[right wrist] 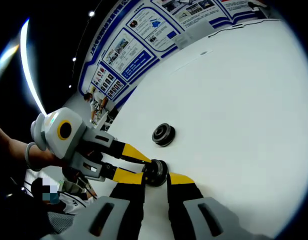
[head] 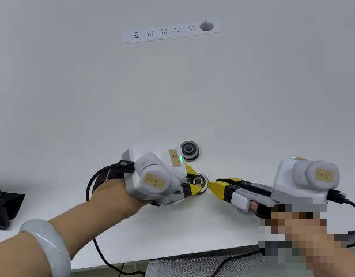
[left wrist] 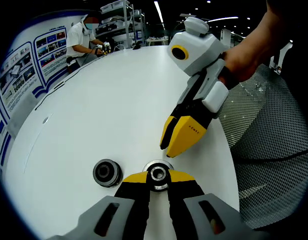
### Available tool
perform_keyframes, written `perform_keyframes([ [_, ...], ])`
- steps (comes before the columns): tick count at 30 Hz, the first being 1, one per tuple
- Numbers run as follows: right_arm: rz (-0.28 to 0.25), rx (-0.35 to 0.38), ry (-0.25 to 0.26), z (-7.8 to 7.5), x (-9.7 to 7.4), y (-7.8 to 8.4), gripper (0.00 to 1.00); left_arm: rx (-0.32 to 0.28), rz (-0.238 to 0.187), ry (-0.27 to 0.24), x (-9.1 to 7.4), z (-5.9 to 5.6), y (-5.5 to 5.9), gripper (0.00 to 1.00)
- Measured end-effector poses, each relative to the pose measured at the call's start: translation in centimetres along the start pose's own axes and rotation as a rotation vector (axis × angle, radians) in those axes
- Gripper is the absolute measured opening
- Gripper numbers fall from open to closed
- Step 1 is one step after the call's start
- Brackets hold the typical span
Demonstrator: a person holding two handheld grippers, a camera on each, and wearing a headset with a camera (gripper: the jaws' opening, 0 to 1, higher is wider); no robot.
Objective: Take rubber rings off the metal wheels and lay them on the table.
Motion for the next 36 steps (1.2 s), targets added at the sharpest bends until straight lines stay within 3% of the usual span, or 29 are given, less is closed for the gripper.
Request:
perform_keyframes([
  [10,0.024,0.071,-0.005,-0.1,0.5,0.3,0.18,-0.001,-0.007,-0.001,0.0,-0.1,-0.1,0.13],
  [21,0.044,0.197,-0.005,-0.4,1.0,0.8,0.18,0.005,-0.014,-0.002,0.0,-0.2,-0.1,0.13],
  [36,0.047,0.259,-0.023,-0.1,1.4,1.3,0.18,0.007,-0.016,0.001,0.0,-0.1,-0.1,0.13],
])
Point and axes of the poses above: the centre of the closed fingertips' face, and the gripper's own axes: x roughly forward along the fingers, z roughly to its left, y roughly out of its underside, the point moved 1 cm from there along -x, roughly backward along the fingers, and after that the axes turned 5 degrees about -x, right-handed, at the moved point
